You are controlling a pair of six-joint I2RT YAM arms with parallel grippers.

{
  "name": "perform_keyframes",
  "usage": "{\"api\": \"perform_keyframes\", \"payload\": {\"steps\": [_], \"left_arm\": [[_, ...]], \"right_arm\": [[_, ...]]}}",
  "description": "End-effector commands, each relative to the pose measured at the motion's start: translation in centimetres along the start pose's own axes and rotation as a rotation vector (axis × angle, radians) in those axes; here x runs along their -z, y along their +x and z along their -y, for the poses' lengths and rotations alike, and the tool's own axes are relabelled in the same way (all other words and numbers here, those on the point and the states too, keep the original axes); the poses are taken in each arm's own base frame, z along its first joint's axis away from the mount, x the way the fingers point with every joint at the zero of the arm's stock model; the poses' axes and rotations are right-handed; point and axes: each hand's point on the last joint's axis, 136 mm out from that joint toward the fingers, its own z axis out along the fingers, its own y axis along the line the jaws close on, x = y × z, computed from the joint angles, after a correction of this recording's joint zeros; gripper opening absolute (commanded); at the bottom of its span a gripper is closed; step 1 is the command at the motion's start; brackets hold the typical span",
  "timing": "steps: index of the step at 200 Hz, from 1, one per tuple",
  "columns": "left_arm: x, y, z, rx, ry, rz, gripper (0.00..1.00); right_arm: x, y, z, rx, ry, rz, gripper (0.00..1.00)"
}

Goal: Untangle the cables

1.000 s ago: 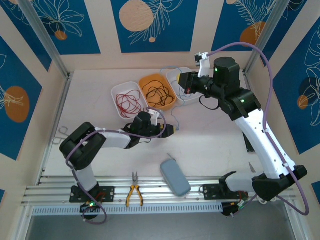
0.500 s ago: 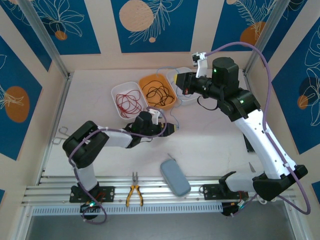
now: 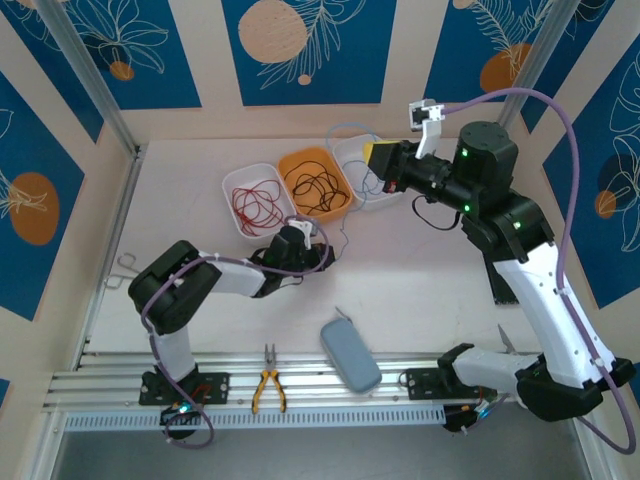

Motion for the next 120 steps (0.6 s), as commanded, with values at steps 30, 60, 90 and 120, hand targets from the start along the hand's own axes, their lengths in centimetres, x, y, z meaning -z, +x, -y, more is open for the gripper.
{"api": "perform_keyframes", "payload": {"steps": [30,60,90,120], "left_arm": [[2.2,-1.7,-2.6,-0.009,-0.127,0.081,0.12],[3.2,-2.4,-4.2,0.03,-0.15,0.109,0.11],[4.4,-3.6,-3.7,0.06,-0.02,0.152,0.05],[5.9,-4.7,0.1,-0.047,0.191,0.16,0.01]], "right_arm": [[1.7,-0.4,0.9,0.027,0.063,0.047,0.0],[3.2,-0.6,1.7,0.043,0.12,0.075,0.0],[5.1,-0.6,3.8,0.066,0.243,0.107,0.0],[5.5,1.3,7.5,0.051,0.385,0.064,0.0]]}}
